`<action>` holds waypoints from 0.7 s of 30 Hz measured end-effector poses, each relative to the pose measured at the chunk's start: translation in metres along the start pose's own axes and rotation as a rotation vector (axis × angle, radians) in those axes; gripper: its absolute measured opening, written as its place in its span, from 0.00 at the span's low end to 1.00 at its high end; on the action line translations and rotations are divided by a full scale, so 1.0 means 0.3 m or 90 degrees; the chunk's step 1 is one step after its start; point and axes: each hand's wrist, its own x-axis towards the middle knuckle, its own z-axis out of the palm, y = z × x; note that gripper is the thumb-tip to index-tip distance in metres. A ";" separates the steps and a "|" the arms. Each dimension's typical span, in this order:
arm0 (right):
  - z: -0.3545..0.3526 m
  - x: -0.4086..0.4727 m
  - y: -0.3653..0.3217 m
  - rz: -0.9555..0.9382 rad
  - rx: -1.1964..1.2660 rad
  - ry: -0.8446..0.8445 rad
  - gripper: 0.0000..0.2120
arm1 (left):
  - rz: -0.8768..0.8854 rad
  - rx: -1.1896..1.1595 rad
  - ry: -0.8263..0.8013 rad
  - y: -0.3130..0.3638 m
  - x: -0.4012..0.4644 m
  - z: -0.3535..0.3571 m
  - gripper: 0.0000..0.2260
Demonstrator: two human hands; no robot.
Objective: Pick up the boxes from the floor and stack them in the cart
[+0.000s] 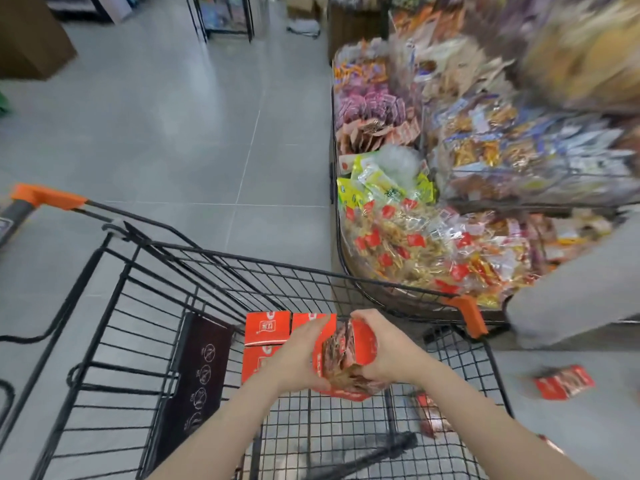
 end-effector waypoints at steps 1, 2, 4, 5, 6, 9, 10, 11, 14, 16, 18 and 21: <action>-0.001 -0.008 -0.005 -0.003 0.012 0.006 0.43 | 0.012 0.000 -0.011 0.011 0.016 0.021 0.50; 0.004 -0.013 -0.004 -0.009 0.025 0.019 0.44 | 0.018 -0.009 -0.011 0.022 0.028 0.038 0.48; 0.015 -0.027 -0.001 -0.021 0.039 0.037 0.44 | 0.012 -0.027 0.002 0.022 0.043 0.068 0.45; 0.025 -0.033 0.007 -0.023 0.033 0.029 0.44 | 0.007 -0.032 0.004 0.010 0.046 0.084 0.43; 0.036 -0.036 0.022 -0.022 0.016 0.011 0.44 | 0.003 -0.041 0.007 -0.005 0.043 0.098 0.42; 0.060 -0.030 0.089 -0.013 -0.112 -0.040 0.46 | -0.019 -0.091 0.011 -0.065 0.023 0.138 0.43; 0.069 -0.021 0.101 -0.001 -0.142 -0.053 0.45 | -0.026 -0.105 0.007 -0.085 0.016 0.146 0.44; 0.083 -0.010 0.104 0.003 -0.165 -0.068 0.44 | -0.026 -0.103 0.008 -0.109 0.008 0.152 0.46; 0.160 0.059 0.094 -0.037 -0.263 -0.092 0.41 | -0.069 -0.023 0.013 -0.192 -0.019 0.132 0.51; 0.239 0.124 0.109 -0.065 -0.330 -0.089 0.41 | -0.143 0.057 0.014 -0.296 -0.037 0.119 0.54; 0.320 0.185 0.132 -0.079 -0.369 -0.078 0.43 | -0.190 0.130 -0.012 -0.404 -0.058 0.120 0.55; 0.433 0.267 0.148 -0.090 -0.391 -0.056 0.48 | -0.199 0.186 -0.060 -0.512 -0.082 0.157 0.53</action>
